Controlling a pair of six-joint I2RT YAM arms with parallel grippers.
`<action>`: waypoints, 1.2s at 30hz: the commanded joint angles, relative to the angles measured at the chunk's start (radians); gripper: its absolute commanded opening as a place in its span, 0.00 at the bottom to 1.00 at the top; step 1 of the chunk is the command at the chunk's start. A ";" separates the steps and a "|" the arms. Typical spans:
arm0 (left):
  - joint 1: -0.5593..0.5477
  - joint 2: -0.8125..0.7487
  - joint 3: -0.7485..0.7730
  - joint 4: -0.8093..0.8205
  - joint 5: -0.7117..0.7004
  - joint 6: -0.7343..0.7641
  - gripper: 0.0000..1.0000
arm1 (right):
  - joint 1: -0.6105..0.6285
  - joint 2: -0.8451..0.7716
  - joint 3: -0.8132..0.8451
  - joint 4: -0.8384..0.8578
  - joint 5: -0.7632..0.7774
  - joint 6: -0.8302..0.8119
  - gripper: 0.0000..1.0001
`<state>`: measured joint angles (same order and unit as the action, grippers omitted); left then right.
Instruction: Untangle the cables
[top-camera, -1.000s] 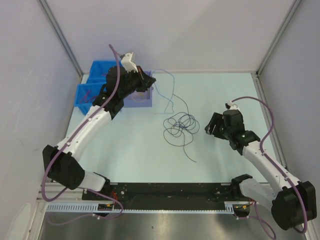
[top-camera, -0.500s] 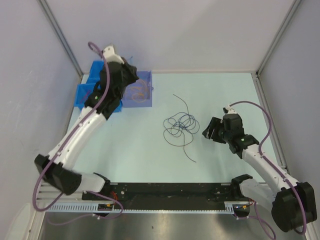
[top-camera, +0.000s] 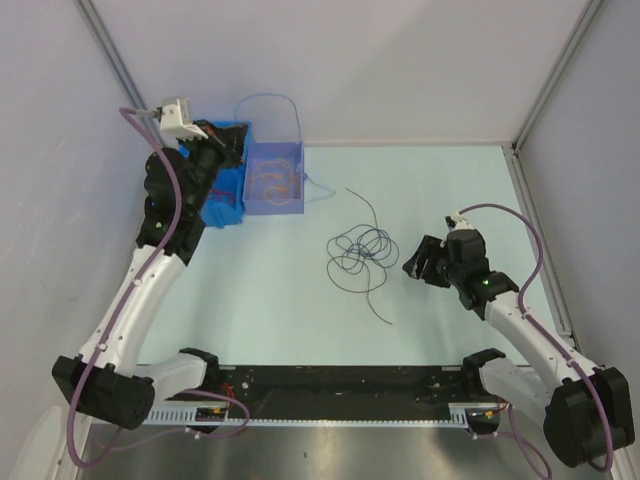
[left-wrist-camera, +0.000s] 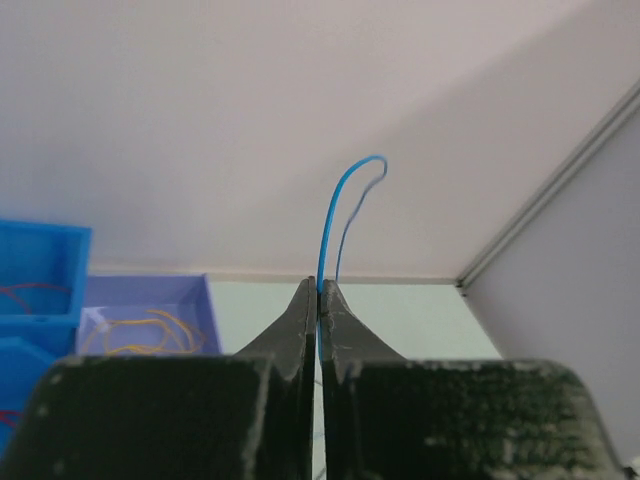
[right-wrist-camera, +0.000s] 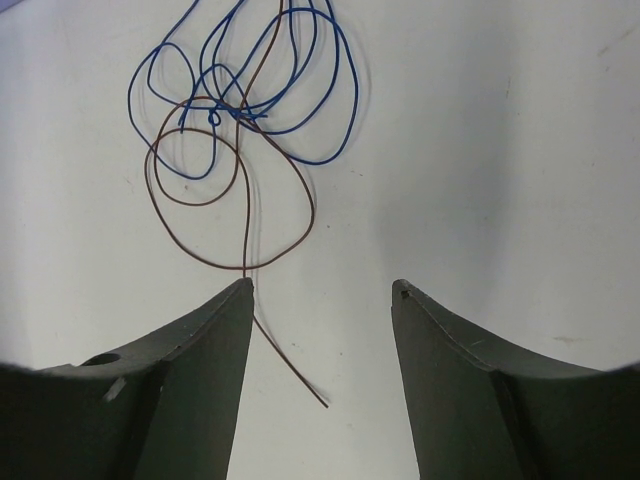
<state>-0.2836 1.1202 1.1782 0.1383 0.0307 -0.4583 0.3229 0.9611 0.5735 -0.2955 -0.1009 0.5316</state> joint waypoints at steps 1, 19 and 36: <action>0.064 0.111 0.176 -0.130 -0.028 0.144 0.00 | -0.004 -0.009 -0.004 0.036 -0.016 0.014 0.62; 0.352 0.558 0.659 -0.063 0.115 0.020 0.00 | -0.005 0.031 -0.029 0.058 -0.049 -0.004 0.60; 0.406 0.908 0.896 0.035 0.210 0.066 0.00 | -0.008 0.102 -0.044 0.098 -0.066 -0.018 0.58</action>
<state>0.1081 1.9972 2.0876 0.0673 0.1917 -0.4080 0.3183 1.0431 0.5369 -0.2470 -0.1528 0.5232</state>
